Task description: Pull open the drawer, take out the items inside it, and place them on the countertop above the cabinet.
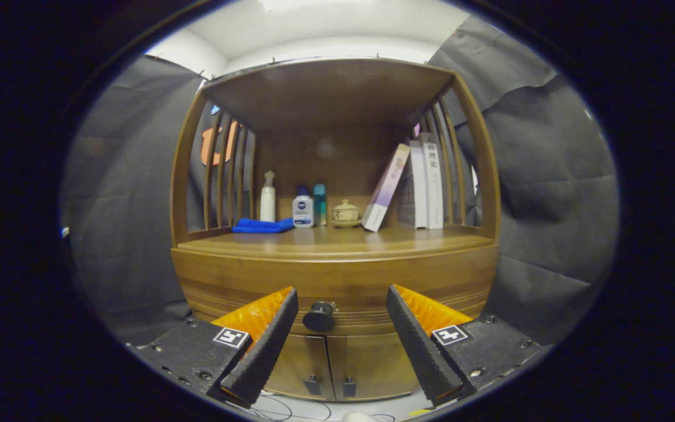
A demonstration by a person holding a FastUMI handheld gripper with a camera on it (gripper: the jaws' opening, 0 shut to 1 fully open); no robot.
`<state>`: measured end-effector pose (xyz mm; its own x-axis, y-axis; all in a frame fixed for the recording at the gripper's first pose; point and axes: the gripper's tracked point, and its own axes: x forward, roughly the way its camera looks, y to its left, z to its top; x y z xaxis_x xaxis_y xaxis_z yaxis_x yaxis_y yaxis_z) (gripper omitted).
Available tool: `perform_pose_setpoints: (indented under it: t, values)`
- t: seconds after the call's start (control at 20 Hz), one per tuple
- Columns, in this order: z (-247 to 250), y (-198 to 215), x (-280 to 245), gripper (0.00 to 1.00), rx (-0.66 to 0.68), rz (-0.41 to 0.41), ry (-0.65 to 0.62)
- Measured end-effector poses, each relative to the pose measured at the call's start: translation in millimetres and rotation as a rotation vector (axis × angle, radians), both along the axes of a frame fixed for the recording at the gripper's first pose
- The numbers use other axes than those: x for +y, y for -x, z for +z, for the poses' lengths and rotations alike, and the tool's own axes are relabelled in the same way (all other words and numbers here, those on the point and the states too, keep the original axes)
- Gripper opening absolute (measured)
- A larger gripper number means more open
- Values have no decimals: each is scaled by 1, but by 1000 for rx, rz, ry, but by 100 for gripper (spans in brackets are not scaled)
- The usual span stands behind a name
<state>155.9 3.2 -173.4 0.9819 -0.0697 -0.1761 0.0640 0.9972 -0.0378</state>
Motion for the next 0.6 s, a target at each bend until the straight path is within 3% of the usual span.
perform_pose_setpoints:
  t: [0.3,0.6]
  values:
    - [-36,-36,9,99,40,0,38]
    - [-58,-57,7,86,83,-18,45]
